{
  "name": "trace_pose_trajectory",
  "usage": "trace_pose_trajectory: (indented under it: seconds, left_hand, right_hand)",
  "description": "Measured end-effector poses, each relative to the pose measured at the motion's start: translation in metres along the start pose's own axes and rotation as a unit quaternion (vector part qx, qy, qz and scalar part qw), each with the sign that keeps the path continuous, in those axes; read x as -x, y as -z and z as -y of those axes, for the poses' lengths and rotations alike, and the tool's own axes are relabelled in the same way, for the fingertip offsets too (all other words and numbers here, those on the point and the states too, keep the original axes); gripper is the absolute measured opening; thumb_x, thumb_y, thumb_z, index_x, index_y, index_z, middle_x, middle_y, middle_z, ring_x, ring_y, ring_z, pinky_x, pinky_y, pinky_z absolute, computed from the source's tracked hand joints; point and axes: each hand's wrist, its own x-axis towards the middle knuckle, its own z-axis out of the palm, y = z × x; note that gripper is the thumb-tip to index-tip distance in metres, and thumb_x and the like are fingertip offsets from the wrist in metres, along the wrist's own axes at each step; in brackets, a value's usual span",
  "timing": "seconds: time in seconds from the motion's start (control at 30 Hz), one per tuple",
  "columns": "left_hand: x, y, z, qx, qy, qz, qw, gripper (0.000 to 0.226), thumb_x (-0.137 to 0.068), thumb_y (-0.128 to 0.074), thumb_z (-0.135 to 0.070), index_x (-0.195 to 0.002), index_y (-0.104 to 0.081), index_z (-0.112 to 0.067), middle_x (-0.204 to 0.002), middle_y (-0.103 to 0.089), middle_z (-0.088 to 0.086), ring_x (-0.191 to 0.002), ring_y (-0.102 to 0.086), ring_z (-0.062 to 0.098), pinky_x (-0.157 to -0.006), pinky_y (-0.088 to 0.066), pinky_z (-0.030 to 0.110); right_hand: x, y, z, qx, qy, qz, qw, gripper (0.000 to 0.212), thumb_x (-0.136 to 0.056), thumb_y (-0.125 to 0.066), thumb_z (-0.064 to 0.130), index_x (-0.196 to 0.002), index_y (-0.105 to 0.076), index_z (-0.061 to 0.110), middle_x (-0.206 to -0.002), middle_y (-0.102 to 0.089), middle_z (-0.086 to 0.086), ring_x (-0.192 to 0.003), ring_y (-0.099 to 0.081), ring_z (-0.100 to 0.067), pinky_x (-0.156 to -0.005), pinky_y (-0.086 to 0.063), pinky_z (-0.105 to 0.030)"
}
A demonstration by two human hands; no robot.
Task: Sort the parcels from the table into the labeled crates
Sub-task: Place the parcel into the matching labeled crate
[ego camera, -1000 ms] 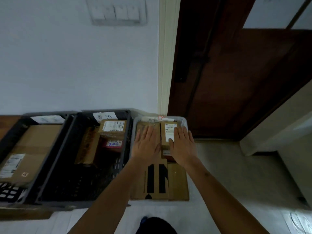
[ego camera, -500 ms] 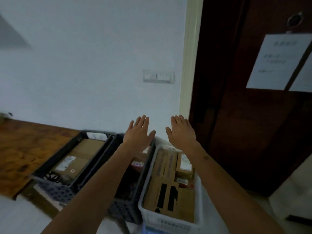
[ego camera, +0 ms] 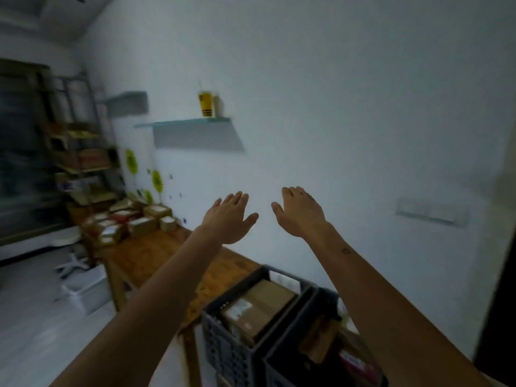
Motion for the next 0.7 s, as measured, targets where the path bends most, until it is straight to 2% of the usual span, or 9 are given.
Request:
trace_pose_trajectory:
  seconds: [0.2,0.27,0.33,0.47,0.6,0.7]
  left_hand:
    - [0.05,0.053,0.193,-0.074,0.106,0.016,0.992,0.074,-0.099,-0.018,-0.06,-0.16,-0.016,-0.016,-0.168,-0.007,0.006,-0.154,-0.01,0.025,-0.125,-0.014,0.048]
    - [0.063,0.064,0.251,-0.064,0.153,0.005,0.986,0.074,-0.099,-0.02,-0.062,-0.159,-0.019,-0.018,-0.167,-0.011,0.004,-0.153,-0.015,0.025,-0.124,-0.017,0.048]
    - [0.074,0.074,0.306,-0.083,0.173,0.0,0.981,0.082,-0.092,-0.01,-0.068,-0.157,-0.024,-0.02,-0.167,-0.015,0.005,-0.153,-0.017,0.025,-0.123,-0.019,0.049]
    - [0.084,0.075,0.402,-0.069,0.239,-0.013,0.968,0.067,-0.102,-0.029,-0.056,-0.159,-0.02,-0.019,-0.167,-0.016,0.005,-0.152,-0.018,0.025,-0.123,-0.016,0.046]
    - [0.063,0.061,0.487,-0.072,0.247,-0.009,0.966,0.065,-0.102,-0.031,-0.056,-0.158,-0.021,-0.023,-0.166,-0.02,0.005,-0.151,-0.021,0.025,-0.122,-0.02,0.048]
    - [0.046,0.052,0.544,-0.071,0.274,0.008,0.959,0.068,-0.104,-0.034,-0.054,-0.159,-0.015,-0.02,-0.167,-0.015,0.005,-0.153,-0.015,0.023,-0.124,-0.014,0.044]
  right_hand:
    - [-0.079,-0.036,0.182,-0.033,0.099,0.019,0.994,0.058,-0.108,-0.032,0.042,-0.15,-0.034,0.003,-0.156,-0.039,-0.015,-0.147,-0.03,-0.03,-0.12,-0.027,-0.044]
    - [-0.105,-0.045,0.235,-0.044,0.131,0.019,0.99,0.057,-0.108,-0.032,0.042,-0.149,-0.036,0.003,-0.153,-0.042,-0.016,-0.143,-0.035,-0.03,-0.117,-0.03,-0.043]
    - [-0.133,-0.056,0.287,-0.052,0.16,0.021,0.986,0.056,-0.108,-0.032,0.042,-0.148,-0.038,0.004,-0.151,-0.044,-0.016,-0.141,-0.038,-0.029,-0.115,-0.032,-0.042]
    - [-0.19,-0.101,0.376,-0.083,0.194,0.037,0.977,0.054,-0.106,-0.034,0.043,-0.144,-0.042,0.006,-0.146,-0.047,-0.017,-0.135,-0.043,-0.031,-0.11,-0.037,-0.044]
    - [-0.259,-0.157,0.443,-0.12,0.206,0.054,0.97,0.048,-0.104,-0.038,0.042,-0.137,-0.049,0.009,-0.14,-0.051,-0.016,-0.127,-0.049,-0.032,-0.103,-0.044,-0.044]
    - [-0.317,-0.193,0.486,-0.149,0.204,0.071,0.965,0.046,-0.104,-0.041,0.042,-0.133,-0.053,0.009,-0.136,-0.055,-0.014,-0.123,-0.052,-0.031,-0.097,-0.045,-0.042]
